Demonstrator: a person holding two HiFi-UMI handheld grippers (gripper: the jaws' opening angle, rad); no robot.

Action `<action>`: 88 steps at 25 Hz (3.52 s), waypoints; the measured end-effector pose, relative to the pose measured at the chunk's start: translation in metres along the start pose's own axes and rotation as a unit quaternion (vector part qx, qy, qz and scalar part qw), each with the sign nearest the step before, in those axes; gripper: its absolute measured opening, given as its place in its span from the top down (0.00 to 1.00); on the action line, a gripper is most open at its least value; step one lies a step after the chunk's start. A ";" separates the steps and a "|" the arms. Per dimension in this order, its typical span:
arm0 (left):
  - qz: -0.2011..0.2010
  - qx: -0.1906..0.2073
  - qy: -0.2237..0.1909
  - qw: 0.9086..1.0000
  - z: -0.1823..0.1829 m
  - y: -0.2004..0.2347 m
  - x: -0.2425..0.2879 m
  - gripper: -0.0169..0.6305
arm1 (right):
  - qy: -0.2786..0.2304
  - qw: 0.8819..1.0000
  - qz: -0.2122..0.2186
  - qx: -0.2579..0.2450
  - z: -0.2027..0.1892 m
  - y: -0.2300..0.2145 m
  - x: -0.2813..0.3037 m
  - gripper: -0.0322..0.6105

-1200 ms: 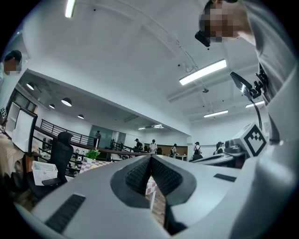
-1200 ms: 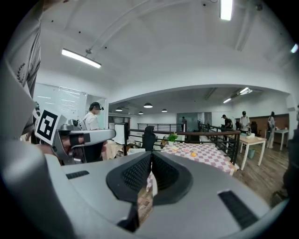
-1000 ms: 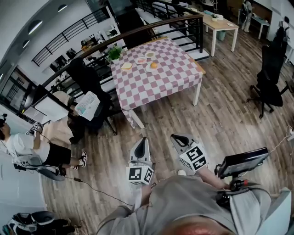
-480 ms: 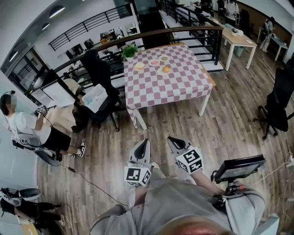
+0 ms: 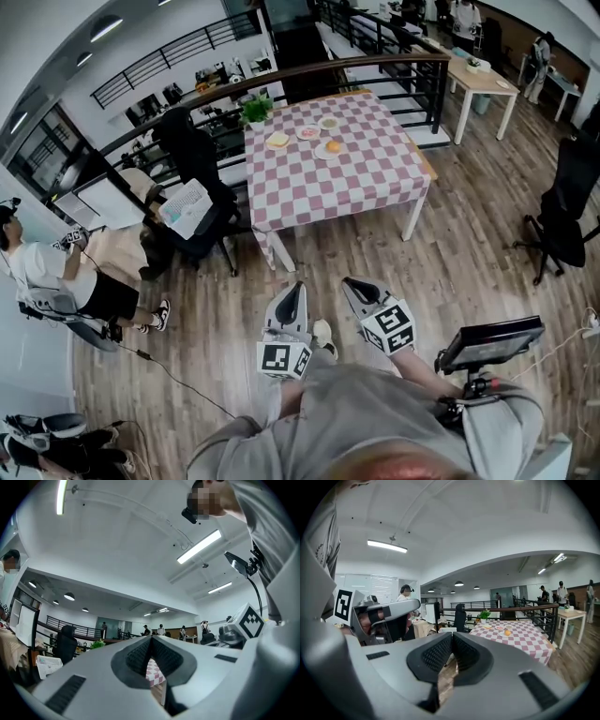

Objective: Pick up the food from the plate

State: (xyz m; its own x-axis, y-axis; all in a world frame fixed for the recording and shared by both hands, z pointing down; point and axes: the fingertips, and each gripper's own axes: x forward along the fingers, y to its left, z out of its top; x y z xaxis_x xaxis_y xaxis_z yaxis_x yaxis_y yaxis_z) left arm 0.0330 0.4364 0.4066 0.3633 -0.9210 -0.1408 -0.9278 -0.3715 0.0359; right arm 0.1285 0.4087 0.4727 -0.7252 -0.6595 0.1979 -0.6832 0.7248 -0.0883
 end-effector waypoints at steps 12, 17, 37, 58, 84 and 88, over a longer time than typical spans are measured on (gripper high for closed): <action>-0.001 -0.028 -0.010 1.000 -0.021 0.081 0.080 0.96 | 0.025 0.999 -0.029 0.004 0.008 -0.050 0.087 0.93; -0.015 -0.035 -0.013 0.999 -0.025 0.123 0.125 0.96 | 0.035 0.999 -0.034 -0.005 0.022 -0.069 0.133 0.93; -0.068 -0.062 -0.002 0.996 -0.051 0.257 0.210 0.96 | 0.079 0.994 -0.069 -0.010 0.038 -0.092 0.274 0.93; 0.013 -0.069 0.006 0.998 -0.083 0.332 0.224 0.96 | 0.101 0.995 0.024 -0.002 0.039 -0.099 0.389 0.93; 0.083 -0.027 0.064 0.994 -0.112 0.388 0.558 0.96 | 0.127 0.986 0.103 0.045 0.065 -0.396 0.579 0.93; 0.092 -0.027 0.089 0.991 -0.130 0.387 0.590 0.96 | 0.131 0.985 0.100 0.058 0.060 -0.437 0.596 0.93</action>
State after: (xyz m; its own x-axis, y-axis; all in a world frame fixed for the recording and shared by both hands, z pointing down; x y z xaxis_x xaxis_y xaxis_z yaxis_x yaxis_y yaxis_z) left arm -0.1012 -0.2659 0.4661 0.2027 -0.9780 0.0497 -0.9754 -0.1971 0.0989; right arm -0.0102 -0.3130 0.5704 -0.8093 -0.4214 0.4091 -0.5460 0.7966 -0.2595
